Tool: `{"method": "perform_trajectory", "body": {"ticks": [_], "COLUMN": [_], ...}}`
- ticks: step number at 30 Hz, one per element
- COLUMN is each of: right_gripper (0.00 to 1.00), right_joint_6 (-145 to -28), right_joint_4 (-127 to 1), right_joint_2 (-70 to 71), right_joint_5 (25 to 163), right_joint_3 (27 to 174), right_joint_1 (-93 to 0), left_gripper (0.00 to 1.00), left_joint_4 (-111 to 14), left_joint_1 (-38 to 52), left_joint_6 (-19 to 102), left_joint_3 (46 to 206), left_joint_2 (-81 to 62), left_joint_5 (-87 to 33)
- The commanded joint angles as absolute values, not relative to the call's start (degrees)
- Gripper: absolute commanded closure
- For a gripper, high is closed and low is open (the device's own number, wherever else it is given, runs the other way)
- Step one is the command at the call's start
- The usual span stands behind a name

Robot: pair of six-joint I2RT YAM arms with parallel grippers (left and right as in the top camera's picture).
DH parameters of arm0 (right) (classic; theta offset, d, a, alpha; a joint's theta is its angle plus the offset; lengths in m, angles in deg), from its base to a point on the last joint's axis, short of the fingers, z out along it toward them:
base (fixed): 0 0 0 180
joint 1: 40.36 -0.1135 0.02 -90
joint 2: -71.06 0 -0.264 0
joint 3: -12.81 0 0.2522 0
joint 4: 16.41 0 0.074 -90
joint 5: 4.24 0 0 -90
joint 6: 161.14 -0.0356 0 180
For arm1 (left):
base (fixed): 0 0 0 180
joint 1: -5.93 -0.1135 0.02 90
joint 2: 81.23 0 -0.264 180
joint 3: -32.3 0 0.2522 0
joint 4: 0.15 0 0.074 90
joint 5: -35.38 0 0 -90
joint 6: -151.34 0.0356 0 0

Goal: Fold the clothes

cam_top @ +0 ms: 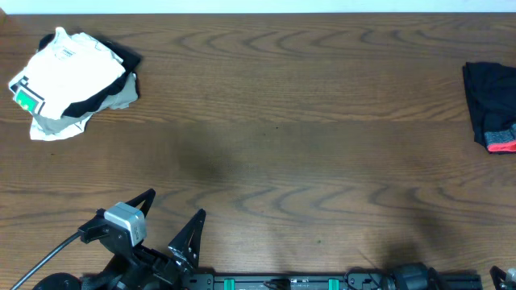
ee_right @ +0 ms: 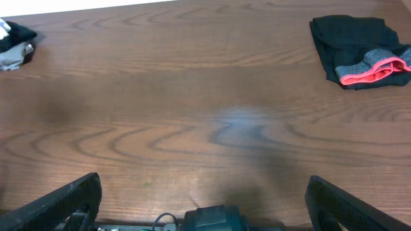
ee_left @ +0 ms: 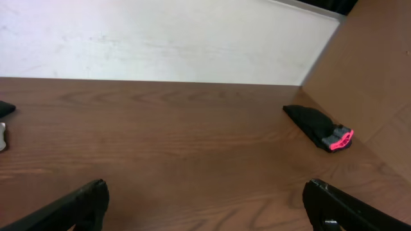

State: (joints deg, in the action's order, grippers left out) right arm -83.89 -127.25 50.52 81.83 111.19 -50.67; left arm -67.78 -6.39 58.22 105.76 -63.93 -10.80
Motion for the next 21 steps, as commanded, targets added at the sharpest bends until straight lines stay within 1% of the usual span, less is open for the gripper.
{"method": "perform_trajectory", "body": {"ticks": [1,21], "right_gripper": [0.01,0.01], "right_joint_6": [-83.06,-83.04], "right_joint_4": [-127.43,-127.43], "right_joint_2": [50.54,50.54], "right_joint_5": [81.05,81.07], "right_joint_3": [111.14,111.14], "right_joint_1": [-50.51,-49.70], "left_gripper": [0.02,0.02], "left_joint_4": [-67.87,-67.89], "left_joint_1": [-6.36,-6.36], "left_joint_6": [58.77,58.77], "left_joint_3": [105.85,105.85], "left_joint_2": [-64.13,-64.13], "left_joint_5": [-9.62,-9.62]}}
